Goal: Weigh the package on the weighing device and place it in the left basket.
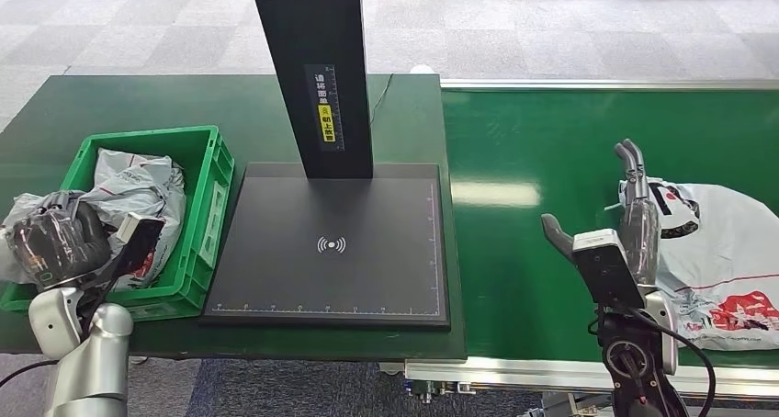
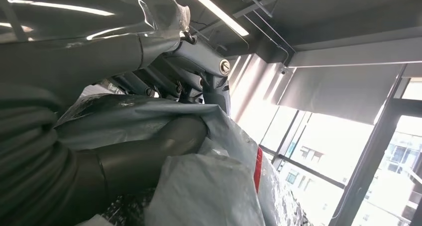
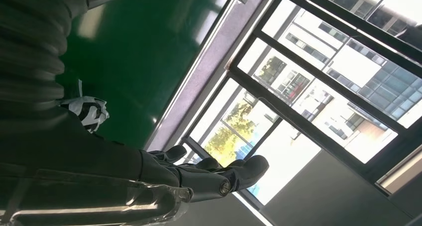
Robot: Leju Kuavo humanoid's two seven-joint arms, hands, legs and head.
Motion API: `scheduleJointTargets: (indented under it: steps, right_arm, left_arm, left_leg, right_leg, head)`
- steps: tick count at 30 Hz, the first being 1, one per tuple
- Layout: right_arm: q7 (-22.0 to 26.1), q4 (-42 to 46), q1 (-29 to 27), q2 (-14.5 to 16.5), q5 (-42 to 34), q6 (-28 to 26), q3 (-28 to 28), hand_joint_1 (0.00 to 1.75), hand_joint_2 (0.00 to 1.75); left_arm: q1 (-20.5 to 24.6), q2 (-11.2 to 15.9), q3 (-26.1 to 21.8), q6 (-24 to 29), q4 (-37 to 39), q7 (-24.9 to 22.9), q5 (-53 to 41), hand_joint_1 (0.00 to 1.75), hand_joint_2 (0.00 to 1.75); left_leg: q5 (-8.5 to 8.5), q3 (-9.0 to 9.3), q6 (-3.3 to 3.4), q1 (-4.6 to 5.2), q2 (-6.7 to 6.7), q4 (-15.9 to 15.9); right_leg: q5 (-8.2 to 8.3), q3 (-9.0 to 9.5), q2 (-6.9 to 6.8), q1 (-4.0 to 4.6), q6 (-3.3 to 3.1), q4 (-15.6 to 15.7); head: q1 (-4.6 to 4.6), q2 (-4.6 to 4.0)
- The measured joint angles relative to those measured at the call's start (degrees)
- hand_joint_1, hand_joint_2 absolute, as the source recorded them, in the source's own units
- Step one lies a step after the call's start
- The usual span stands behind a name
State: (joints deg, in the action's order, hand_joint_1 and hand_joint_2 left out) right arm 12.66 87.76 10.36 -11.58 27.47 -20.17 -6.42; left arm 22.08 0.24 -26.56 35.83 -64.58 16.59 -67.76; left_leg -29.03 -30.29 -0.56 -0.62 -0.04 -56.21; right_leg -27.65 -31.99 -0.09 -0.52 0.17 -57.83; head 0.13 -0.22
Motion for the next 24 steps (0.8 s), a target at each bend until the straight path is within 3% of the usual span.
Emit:
scheduleJointTargets:
  steps: [3, 6, 7, 10, 11, 12, 16, 19, 21, 24]
  right_arm:
    - [0.00, -0.03, 0.02, 0.00, 0.00, 0.01, -0.10, 0.00, 1.75]
    - [0.00, -0.19, 0.20, 0.00, 0.01, 0.13, -0.18, 0.00, 1.75]
    - [0.00, -0.31, 0.38, 0.00, 0.02, 0.21, -0.24, 0.00, 1.75]
    - [0.00, -0.78, 1.20, 0.02, 0.12, 0.64, -0.46, 0.00, 1.75]
    - [-0.01, -0.92, 1.45, 0.04, 0.20, 0.80, -0.52, 0.00, 1.75]
    - [-0.02, -1.07, 1.66, 0.07, 0.29, 0.95, -0.57, 0.00, 1.75]
    - [-0.52, -1.51, 2.26, 0.24, 1.22, 1.53, -0.77, 0.00, 1.75]
    - [-0.96, -1.57, 2.32, 0.39, 2.09, 1.95, -0.91, 0.00, 1.75]
    - [-1.11, -1.57, 2.29, 0.51, 2.38, 2.02, -0.93, 0.00, 1.75]
    - [-1.16, -1.60, 2.35, 0.60, 2.46, 2.26, -0.98, 0.00, 1.75]
  left_arm:
    - [-0.05, 0.01, 0.14, 0.00, 0.15, 0.24, 0.26, 1.74, 1.75]
    - [-0.66, 0.07, 1.28, 0.00, -0.34, 1.77, 2.41, 1.55, 1.75]
    - [-1.05, 0.13, 2.24, -0.04, -0.67, 1.94, 3.95, 1.34, 1.75]
    - [-2.37, 1.04, 7.60, -0.60, -1.63, -0.59, 9.67, 0.31, 1.75]
    - [-2.83, 1.61, 9.85, -1.06, -1.98, -1.91, 11.01, 0.09, 1.75]
    - [-3.30, 2.18, 12.10, -1.64, -2.36, -3.13, 11.95, 0.00, 1.75]
    - [-4.57, 4.00, 18.84, -3.95, -3.20, -6.71, 12.93, 0.00, 1.75]
    - [-5.01, 4.54, 21.18, -4.64, -3.68, -6.31, 16.58, 0.00, 1.75]
    - [-5.25, 4.60, 21.93, -4.71, -4.47, -3.93, 20.67, 0.00, 1.75]
    - [-6.05, 4.51, 22.54, -5.71, -6.99, 3.23, 30.49, 0.00, 1.75]
  left_leg:
    - [0.00, 0.00, 0.00, 0.00, 0.00, 0.00]
    - [0.00, -0.01, 0.00, 0.00, 0.00, 0.00]
    - [0.00, -0.01, 0.00, 0.00, 0.00, 0.00]
    - [0.00, -0.02, 0.00, 0.01, 0.00, -0.01]
    - [0.00, -0.02, 0.00, 0.01, 0.00, 0.00]
    - [0.00, -0.02, 0.00, 0.01, -0.01, 0.00]
    - [0.00, -0.02, 0.00, 0.00, -0.01, 0.00]
    - [0.00, -0.01, 0.00, 0.00, 0.00, 0.00]
    - [0.00, -0.01, 0.00, 0.00, 0.00, 0.00]
    - [0.00, -0.01, 0.00, 0.00, 0.01, 0.00]
  right_leg:
    - [0.00, 0.00, 0.00, 0.00, 0.00, 0.00]
    - [0.00, 0.00, 0.00, 0.00, 0.00, 0.00]
    - [0.00, 0.00, 0.00, 0.00, 0.00, 0.00]
    - [0.00, 0.00, -0.01, -0.01, 0.00, 0.00]
    - [0.00, 0.00, -0.02, -0.01, 0.00, 0.00]
    - [0.00, 0.00, -0.02, -0.01, 0.00, 0.00]
    - [0.00, 0.00, -0.02, 0.00, 0.00, 0.00]
    - [0.00, 0.00, -0.01, 0.00, 0.00, 0.00]
    - [0.00, 0.00, -0.02, 0.00, 0.00, 0.00]
    - [0.00, 0.00, 0.00, 0.00, 0.00, 0.00]
  head:
    - [0.01, -0.01]
    - [0.00, 0.00]
    - [0.01, 0.00]
    - [0.01, 0.00]
    - [0.01, -0.01]
    - [0.01, -0.01]
    - [0.00, -0.01]
    - [0.00, 0.00]
    - [0.00, 0.00]
    - [-0.01, 0.00]
